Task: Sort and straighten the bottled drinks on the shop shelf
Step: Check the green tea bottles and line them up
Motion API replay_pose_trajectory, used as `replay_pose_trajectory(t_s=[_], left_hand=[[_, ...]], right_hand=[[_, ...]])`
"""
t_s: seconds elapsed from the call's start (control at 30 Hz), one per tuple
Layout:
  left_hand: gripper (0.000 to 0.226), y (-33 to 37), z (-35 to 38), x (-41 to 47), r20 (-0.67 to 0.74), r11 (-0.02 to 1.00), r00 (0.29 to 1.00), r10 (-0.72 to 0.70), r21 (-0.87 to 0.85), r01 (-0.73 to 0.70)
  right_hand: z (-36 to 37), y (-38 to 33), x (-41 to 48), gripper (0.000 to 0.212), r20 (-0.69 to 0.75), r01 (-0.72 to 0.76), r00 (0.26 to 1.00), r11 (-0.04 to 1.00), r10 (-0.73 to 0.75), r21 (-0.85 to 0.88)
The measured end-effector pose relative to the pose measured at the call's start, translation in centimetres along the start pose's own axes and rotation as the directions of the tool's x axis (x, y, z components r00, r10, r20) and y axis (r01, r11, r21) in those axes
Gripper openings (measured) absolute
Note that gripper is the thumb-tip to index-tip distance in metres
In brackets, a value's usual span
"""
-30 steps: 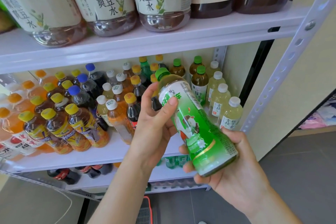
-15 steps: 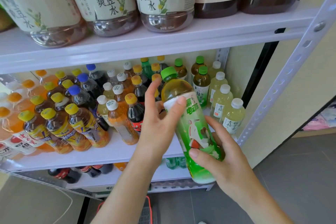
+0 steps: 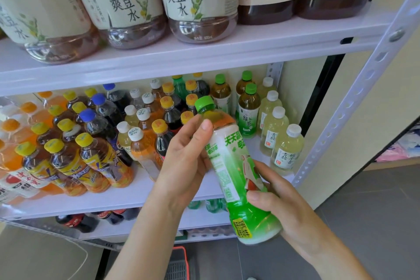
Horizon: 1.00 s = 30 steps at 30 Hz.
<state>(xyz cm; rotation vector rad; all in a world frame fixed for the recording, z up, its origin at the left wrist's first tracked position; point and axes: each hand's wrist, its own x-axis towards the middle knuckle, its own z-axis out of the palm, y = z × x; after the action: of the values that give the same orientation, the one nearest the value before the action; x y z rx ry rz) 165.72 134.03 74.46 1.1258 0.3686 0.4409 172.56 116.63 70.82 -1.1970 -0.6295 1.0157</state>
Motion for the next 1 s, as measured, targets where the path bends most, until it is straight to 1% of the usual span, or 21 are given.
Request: replay_pose_trajectory(t_s=[0.07, 0.1, 0.17, 0.23, 0.3, 0.37, 0.4, 0.43, 0.5, 0.57, 0.6, 0.63, 0.67, 0.7, 0.73, 0.8, 0.87, 0.93, 0.97, 1.0], left_hand=[[0.071, -0.2, 0.0, 0.0, -0.017, 0.999, 1.0, 0.026, 0.034, -0.025], [0.071, -0.4, 0.1, 0.0, 0.001, 0.996, 0.998, 0.055, 0.065, -0.055], [0.064, -0.6, 0.2, -0.1, 0.084, 0.985, 0.989, 0.12, 0.118, -0.13], [0.055, -0.6, 0.3, -0.1, 0.168, 0.975, 0.975, 0.147, 0.14, -0.171], [0.046, -0.5, 0.5, -0.1, 0.217, 0.976, 0.969, 0.119, 0.155, -0.154], [0.033, -0.4, 0.9, 0.1, 0.184, 0.975, 0.98, 0.082, 0.187, -0.117], [0.029, -0.2, 1.0, 0.3, 0.134, 0.967, 0.987, 0.093, 0.224, -0.122], [0.029, 0.0, 1.0, 0.5, 0.082, 0.947, 0.989, 0.126, 0.286, -0.144], [0.041, 0.5, 1.1, 0.9, 0.024, 0.867, 0.978, 0.206, 0.46, -0.193], [0.049, 0.9, 0.9, 1.1, 0.008, 0.771, 0.966, 0.257, 0.602, -0.21], [0.046, 1.0, 0.7, 1.1, 0.002, 0.728, 0.96, 0.28, 0.652, -0.214], [0.042, 1.0, 0.6, 1.2, -0.001, 0.683, 0.952, 0.308, 0.697, -0.22], [0.041, 1.1, 0.4, 1.3, 0.009, 0.634, 0.941, 0.34, 0.737, -0.236], [0.039, 1.1, 0.3, 1.4, 0.034, 0.588, 0.929, 0.368, 0.765, -0.261], [0.036, 1.1, 0.2, 1.5, 0.07, 0.547, 0.919, 0.388, 0.785, -0.291], [0.023, 1.2, 0.1, 1.8, 0.127, 0.49, 0.91, 0.395, 0.808, -0.326], [0.017, 1.3, 0.0, 2.0, 0.139, 0.501, 0.914, 0.381, 0.8, -0.331], [0.015, 1.5, -0.1, 2.2, 0.164, 0.536, 0.914, 0.372, 0.766, -0.356], [0.015, 1.5, 0.0, 2.3, 0.192, 0.542, 0.91, 0.368, 0.75, -0.378], [0.016, 1.5, -0.1, 2.4, 0.224, 0.54, 0.903, 0.366, 0.739, -0.403]], right_hand=[[-0.1, 0.0, 0.0, 0.054, 0.029, -0.006, 1.0, 0.987, 0.011, -0.159], [0.0, 0.1, 0.1, 0.054, 0.008, -0.008, 1.0, 0.967, 0.011, -0.255], [0.3, 0.5, 0.4, 0.057, -0.094, -0.013, 0.995, 0.904, -0.03, -0.428], [0.5, 0.8, 0.7, 0.059, -0.193, -0.006, 0.975, 0.859, -0.108, -0.513], [0.6, 1.0, 0.8, 0.06, -0.265, 0.009, 0.945, 0.827, -0.191, -0.563], [0.7, 1.4, 0.7, 0.062, -0.322, -0.006, 0.907, 0.756, -0.271, -0.654], [0.8, 1.6, 0.7, 0.063, -0.342, -0.027, 0.886, 0.701, -0.313, -0.713], [0.9, 1.7, 0.7, 0.065, -0.352, -0.051, 0.863, 0.632, -0.362, -0.773], [0.8, 1.9, 0.7, 0.072, -0.339, -0.101, 0.805, 0.452, -0.486, -0.886], [0.5, 2.0, 0.7, 0.079, -0.287, -0.154, 0.751, 0.265, -0.594, -0.952], [0.3, 2.0, 0.7, 0.081, -0.26, -0.172, 0.729, 0.198, -0.633, -0.965], [0.2, 2.0, 0.7, 0.083, -0.238, -0.181, 0.718, 0.156, -0.654, -0.971], [0.0, 2.0, 0.7, 0.084, -0.229, -0.175, 0.726, 0.148, -0.648, -0.973], [-0.1, 2.0, 0.7, 0.084, -0.234, -0.157, 0.751, 0.177, -0.617, -0.972], [-0.4, 2.1, 0.8, 0.083, -0.25, -0.129, 0.788, 0.246, -0.563, -0.961], [-1.1, 1.9, 0.7, 0.084, -0.275, -0.066, 0.872, 0.457, -0.406, -0.887], [-2.4, 1.7, 0.7, 0.085, -0.255, -0.05, 0.936, 0.625, -0.243, -0.779], [-3.8, 1.3, 1.0, 0.073, -0.163, -0.056, 0.985, 0.773, -0.062, -0.632], [-4.3, 1.2, 1.0, 0.064, -0.094, -0.059, 0.996, 0.838, 0.01, -0.542], [-4.7, 1.1, 1.0, 0.057, -0.038, -0.062, 0.998, 0.886, 0.051, -0.46]])
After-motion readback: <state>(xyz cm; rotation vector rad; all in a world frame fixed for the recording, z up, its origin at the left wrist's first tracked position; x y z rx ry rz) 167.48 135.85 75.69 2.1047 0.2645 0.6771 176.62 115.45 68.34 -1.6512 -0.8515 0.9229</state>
